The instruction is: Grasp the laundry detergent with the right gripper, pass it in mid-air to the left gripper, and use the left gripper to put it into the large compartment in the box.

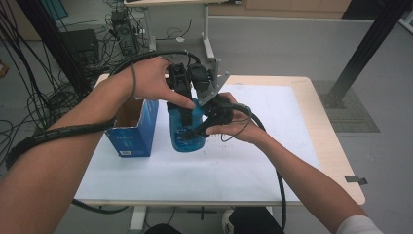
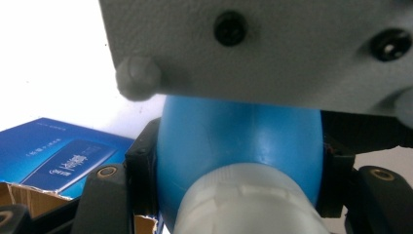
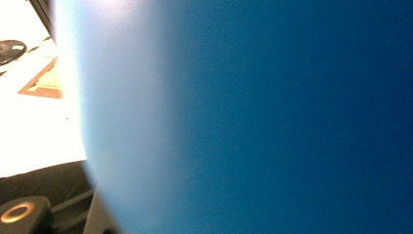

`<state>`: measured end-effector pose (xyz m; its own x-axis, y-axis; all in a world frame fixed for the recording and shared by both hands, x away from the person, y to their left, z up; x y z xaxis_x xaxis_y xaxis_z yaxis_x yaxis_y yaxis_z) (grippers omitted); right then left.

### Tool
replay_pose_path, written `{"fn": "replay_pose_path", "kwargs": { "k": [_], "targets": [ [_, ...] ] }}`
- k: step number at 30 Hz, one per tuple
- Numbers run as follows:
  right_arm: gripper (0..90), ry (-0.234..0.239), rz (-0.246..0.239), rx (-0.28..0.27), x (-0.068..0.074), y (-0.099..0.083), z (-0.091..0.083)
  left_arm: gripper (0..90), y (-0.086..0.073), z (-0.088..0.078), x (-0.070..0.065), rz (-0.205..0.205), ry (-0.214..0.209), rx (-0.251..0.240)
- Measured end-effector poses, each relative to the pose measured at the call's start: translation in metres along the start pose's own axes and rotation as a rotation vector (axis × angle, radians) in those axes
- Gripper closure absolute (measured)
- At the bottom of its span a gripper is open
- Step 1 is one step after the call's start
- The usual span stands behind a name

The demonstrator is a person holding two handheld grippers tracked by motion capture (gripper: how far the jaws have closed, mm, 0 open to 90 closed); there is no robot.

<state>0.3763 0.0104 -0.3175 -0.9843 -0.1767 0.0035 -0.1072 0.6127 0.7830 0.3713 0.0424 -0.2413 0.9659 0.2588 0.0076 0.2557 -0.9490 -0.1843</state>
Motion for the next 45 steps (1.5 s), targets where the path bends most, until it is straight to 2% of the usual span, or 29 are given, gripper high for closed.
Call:
{"fn": "replay_pose_path", "kwargs": {
  "k": [31, 34, 37, 42, 45],
  "targets": [
    [44.1, -0.006, -0.007, -0.003, -0.0024, -0.0008, -0.0007, 37.4, 0.0011, -0.0005, 0.0012, -0.008, 0.003, -0.007],
    [44.0, 0.001, 0.004, -0.002, -0.0015, -0.0011, -0.0006, 37.5, 0.0007, -0.0008, 0.0019, 0.002, 0.002, 0.008],
    [43.8, 0.012, 0.019, 0.0, 0.0002, -0.0013, -0.0003, 37.6, 0.0015, 0.0005, 0.0013, -0.007, 0.0, 0.008],
    [43.7, 0.016, 0.019, -0.004, -0.0002, -0.0016, -0.0008, 37.6, 0.0024, 0.0, 0.0014, -0.013, 0.001, -0.001],
    [43.6, 0.008, 0.001, -0.008, -0.0021, -0.0014, -0.0008, 37.7, 0.0023, -0.001, 0.001, -0.019, 0.005, 0.001]
  ]
}}
Point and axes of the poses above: each handheld gripper's, and its own axes: z roughly forward along the jaws, y roughly out of its top, x roughly to its left, the point moved 8 cm from there along z, roughly forward along the jaws, and after that the axes turned 9 degrees about x, right-handed, at the moved point
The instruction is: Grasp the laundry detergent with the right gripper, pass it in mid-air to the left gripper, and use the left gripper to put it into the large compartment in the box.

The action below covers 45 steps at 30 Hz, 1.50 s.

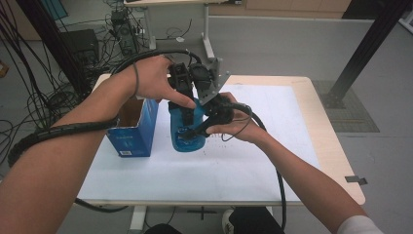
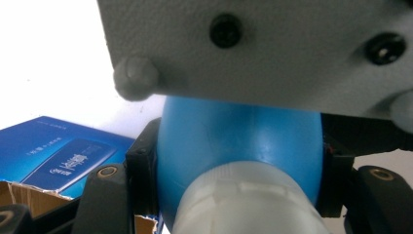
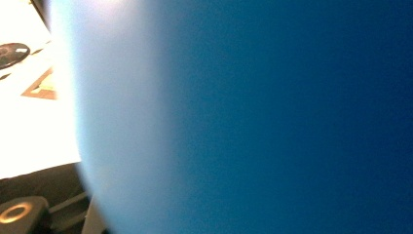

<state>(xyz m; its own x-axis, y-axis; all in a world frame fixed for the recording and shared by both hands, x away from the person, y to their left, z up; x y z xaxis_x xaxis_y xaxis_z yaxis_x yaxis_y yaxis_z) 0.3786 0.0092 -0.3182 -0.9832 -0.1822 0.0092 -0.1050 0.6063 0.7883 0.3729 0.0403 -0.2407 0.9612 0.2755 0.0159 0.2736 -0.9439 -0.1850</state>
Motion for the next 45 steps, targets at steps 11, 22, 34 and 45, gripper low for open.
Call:
{"fn": "replay_pose_path", "kwargs": {
  "k": [11, 22, 34, 45],
  "targets": [
    [43.1, 0.015, 0.003, -0.001, 0.0013, -0.0002, -0.0004, 37.7, 0.0001, -0.0001, -0.0009, -0.008, -0.007, -0.005],
    [42.8, 0.02, 0.01, -0.009, 0.0024, 0.0005, -0.0016, 37.7, 0.0, -0.0017, -0.0017, -0.014, -0.006, 0.0],
    [42.5, 0.025, 0.01, -0.013, 0.0036, 0.0009, -0.0018, 37.8, 0.0, -0.0021, -0.0027, -0.021, -0.004, 0.0],
    [42.1, 0.017, 0.004, -0.023, 0.0032, 0.0022, -0.0032, 37.8, 0.0001, -0.004, -0.0031, -0.025, -0.007, 0.004]
  ]
}}
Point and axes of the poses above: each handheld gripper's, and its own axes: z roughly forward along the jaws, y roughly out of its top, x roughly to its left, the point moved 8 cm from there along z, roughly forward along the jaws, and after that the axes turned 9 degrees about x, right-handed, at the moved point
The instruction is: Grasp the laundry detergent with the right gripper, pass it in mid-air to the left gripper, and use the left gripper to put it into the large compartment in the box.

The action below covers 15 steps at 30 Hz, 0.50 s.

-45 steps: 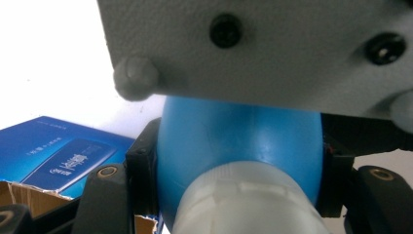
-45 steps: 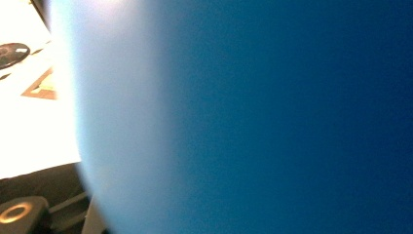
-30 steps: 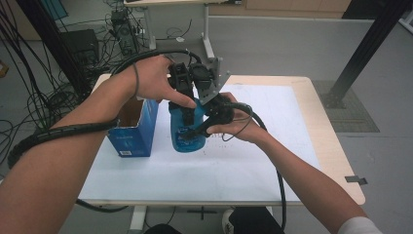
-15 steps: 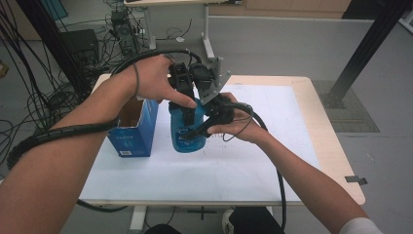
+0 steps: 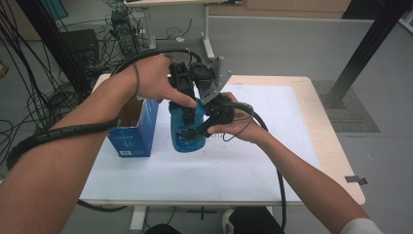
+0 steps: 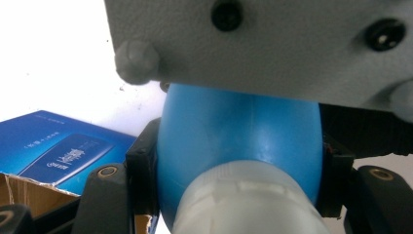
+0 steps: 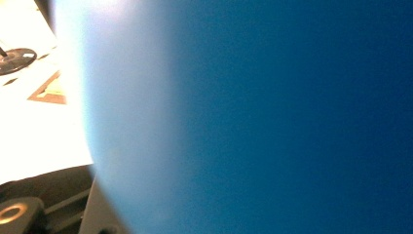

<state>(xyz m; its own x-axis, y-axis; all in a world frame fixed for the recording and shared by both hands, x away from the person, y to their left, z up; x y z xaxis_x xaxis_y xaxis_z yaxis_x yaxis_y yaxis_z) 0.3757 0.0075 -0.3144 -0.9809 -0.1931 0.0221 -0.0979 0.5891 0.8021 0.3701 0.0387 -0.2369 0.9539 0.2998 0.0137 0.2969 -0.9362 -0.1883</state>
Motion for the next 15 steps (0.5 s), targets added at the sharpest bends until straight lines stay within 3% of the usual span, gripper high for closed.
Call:
{"fn": "replay_pose_path", "kwargs": {
  "k": [15],
  "targets": [
    [41.3, 0.006, 0.006, -0.014, 0.0009, 0.0011, -0.0007, 37.8, -0.0009, -0.0011, -0.0012, -0.009, -0.002, 0.003]
  ]
}}
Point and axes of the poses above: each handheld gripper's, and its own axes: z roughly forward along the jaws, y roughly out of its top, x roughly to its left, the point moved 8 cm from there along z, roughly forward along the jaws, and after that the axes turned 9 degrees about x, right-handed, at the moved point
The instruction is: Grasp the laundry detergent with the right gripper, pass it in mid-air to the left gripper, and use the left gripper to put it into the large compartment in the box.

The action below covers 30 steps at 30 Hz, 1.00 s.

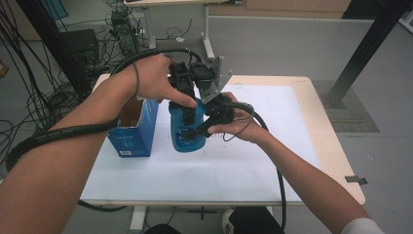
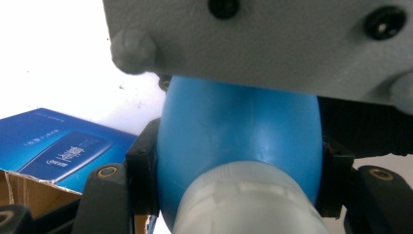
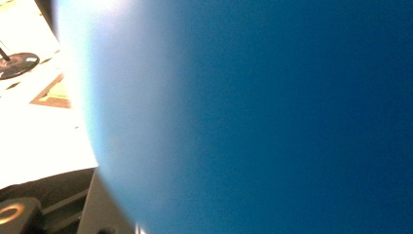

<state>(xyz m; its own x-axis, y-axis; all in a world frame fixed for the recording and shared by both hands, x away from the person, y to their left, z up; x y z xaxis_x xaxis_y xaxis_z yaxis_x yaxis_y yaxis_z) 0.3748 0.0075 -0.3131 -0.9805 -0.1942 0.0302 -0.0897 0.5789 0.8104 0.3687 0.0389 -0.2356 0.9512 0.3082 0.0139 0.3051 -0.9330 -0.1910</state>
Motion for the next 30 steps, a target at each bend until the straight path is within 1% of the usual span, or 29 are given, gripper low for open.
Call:
{"fn": "replay_pose_path", "kwargs": {
  "k": [10, 13, 14, 16, 17, 18, 19, 20, 21, 22, 23, 26, 27, 30],
  "targets": [
    [40.6, 0.007, 0.005, -0.003, 0.002, 0.0, -0.001, 37.8, -0.001, -0.002, -0.002, -0.004, 0.001, -0.003],
    [33.6, 0.009, 0.02, -0.008, 0.002, 0.0, -0.001, 37.8, -0.001, -0.002, -0.002, -0.009, -0.002, -0.001],
    [31.4, 0.01, 0.032, 0.001, 0.002, -0.002, -0.002, 37.8, -0.002, -0.003, -0.002, -0.01, -0.005, 0.0],
    [27.5, 0.002, 0.04, 0.015, 0.001, -0.004, -0.001, 37.8, -0.003, -0.003, -0.001, -0.016, -0.005, 0.001],
    [24.2, -0.011, 0.044, 0.024, 0.0, -0.006, -0.001, 37.7, -0.003, -0.004, -0.001, -0.021, -0.004, 0.001],
    [23.5, -0.028, 0.04, 0.031, -0.002, -0.008, -0.001, 37.8, -0.004, -0.004, 0.0, -0.024, -0.001, 0.0],
    [22.2, -0.019, 0.059, 0.035, -0.001, -0.009, -0.002, 37.7, -0.004, -0.005, 0.0, -0.028, 0.001, -0.002],
    [19.8, -0.024, 0.07, 0.036, -0.001, -0.01, -0.003, 37.7, -0.006, -0.006, 0.001, -0.034, -0.001, -0.001],
    [19.6, -0.038, 0.075, 0.037, -0.003, -0.011, -0.004, 37.7, -0.006, -0.006, 0.001, -0.038, 0.0, 0.0],
    [19.4, -0.049, 0.068, 0.044, -0.004, -0.013, -0.004, 37.7, -0.007, -0.006, 0.001, -0.044, 0.001, 0.003],
    [19.0, -0.054, 0.067, 0.06, -0.004, -0.015, -0.005, 37.7, -0.008, -0.006, 0.001, -0.046, 0.003, 0.005],
    [18.0, -0.061, 0.084, 0.1, -0.004, -0.022, -0.008, 37.7, -0.011, -0.009, 0.002, -0.062, 0.006, 0.007],
    [17.5, -0.07, 0.088, 0.124, -0.004, -0.026, -0.01, 37.7, -0.012, -0.009, 0.002, -0.067, 0.005, 0.009],
    [15.3, -0.065, 0.11, 0.16, -0.003, -0.031, -0.014, 37.7, -0.015, -0.01, 0.003, -0.087, 0.004, 0.012]
  ]
}}
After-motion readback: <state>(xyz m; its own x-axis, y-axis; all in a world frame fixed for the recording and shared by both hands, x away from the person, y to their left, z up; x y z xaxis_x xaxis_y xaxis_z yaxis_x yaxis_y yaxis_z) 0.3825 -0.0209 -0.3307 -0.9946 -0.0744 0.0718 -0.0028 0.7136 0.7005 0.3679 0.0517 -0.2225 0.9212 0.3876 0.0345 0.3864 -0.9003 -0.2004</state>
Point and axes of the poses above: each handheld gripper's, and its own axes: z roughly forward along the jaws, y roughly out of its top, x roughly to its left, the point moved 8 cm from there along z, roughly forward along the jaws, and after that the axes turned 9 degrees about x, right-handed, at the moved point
